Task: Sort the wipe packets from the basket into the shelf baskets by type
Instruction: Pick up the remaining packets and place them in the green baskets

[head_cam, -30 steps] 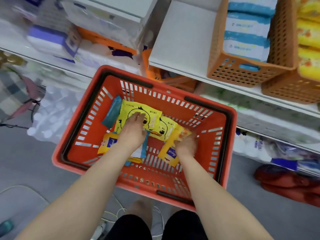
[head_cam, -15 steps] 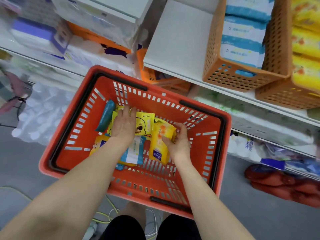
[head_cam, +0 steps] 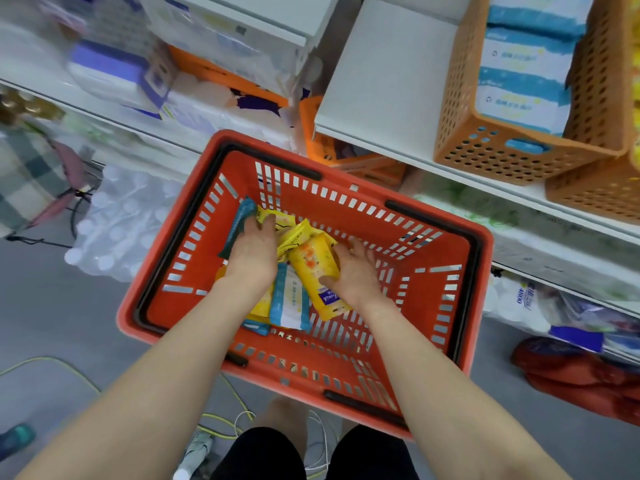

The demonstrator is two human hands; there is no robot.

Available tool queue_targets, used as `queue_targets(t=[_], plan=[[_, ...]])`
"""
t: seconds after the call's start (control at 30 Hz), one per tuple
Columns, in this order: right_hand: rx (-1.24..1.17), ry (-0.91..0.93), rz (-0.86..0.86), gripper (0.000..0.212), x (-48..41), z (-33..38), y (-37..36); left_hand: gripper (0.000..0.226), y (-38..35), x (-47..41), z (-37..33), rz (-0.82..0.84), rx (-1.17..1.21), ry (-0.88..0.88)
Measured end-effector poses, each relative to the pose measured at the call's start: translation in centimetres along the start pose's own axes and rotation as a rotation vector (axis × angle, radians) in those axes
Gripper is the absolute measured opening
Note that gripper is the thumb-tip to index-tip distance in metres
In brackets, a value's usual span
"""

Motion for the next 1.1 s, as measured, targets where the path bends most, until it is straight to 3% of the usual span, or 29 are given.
queue_targets(t=[0.1, 0.23, 0.4, 0.57, 0.63, 0.7, 0.8, 0.97, 1.1], plan=[[-0.124, -0.029, -0.007, 0.065, 0.5, -0.1, 0.1, 0.047, -1.1, -0.1, 0.1, 0.016, -0.050, -0.056], [-0.206, -0.127, -0.082, 0.056, 2.3, -1.3, 2.3, 0.030, 0.1, -0.1, 0.2, -0.025, 0.122, -0.012], [-1.005, -0.139, -0.104, 0.042, 7.5, -1.6, 6.2, 0.035, 3.1, 1.9, 0.3, -0.128, 0.482, 0.011], [-1.469, -0.024, -0.101, 0.048, 9.8, 0.1, 8.4, 0.049, 3.3, 3.6, 0.4, -0.056, 0.806, 0.061], [-1.462, -0.015, -0.048, 0.049, 9.5, 1.5, 8.3, 0.049, 2.4, 4.5, 0.1, 0.055, 1.035, 0.101], [-1.281, -0.010, 0.004, 0.046, 9.1, 2.9, 7.8, 0.052, 1.2, 5.7, -0.4, 0.247, 1.331, 0.185], [-1.052, -0.014, 0.119, 0.039, 8.8, 4.5, 7.2, 0.088, 0.8, 7.4, -0.7, 0.410, 1.517, 0.245], [-1.071, 0.052, 0.249, 0.021, 8.7, 6.2, 6.6, 0.079, 1.7, 8.3, -0.2, 0.222, 1.489, 0.172], [-0.966, 0.089, 0.065, 0.025, 8.2, 6.1, 7.2, 0.090, 2.3, 8.2, 0.9, 0.164, 1.505, 0.178]])
Point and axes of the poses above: each hand's wrist, its own x-axis away from the middle knuckle, its own y-axis out of the back of the hand, z = x × y, the point moved 6 cm from there along -x, towards the middle knuckle, and after that the axes turned 2 degrees about -x, right-handed, at the moved point
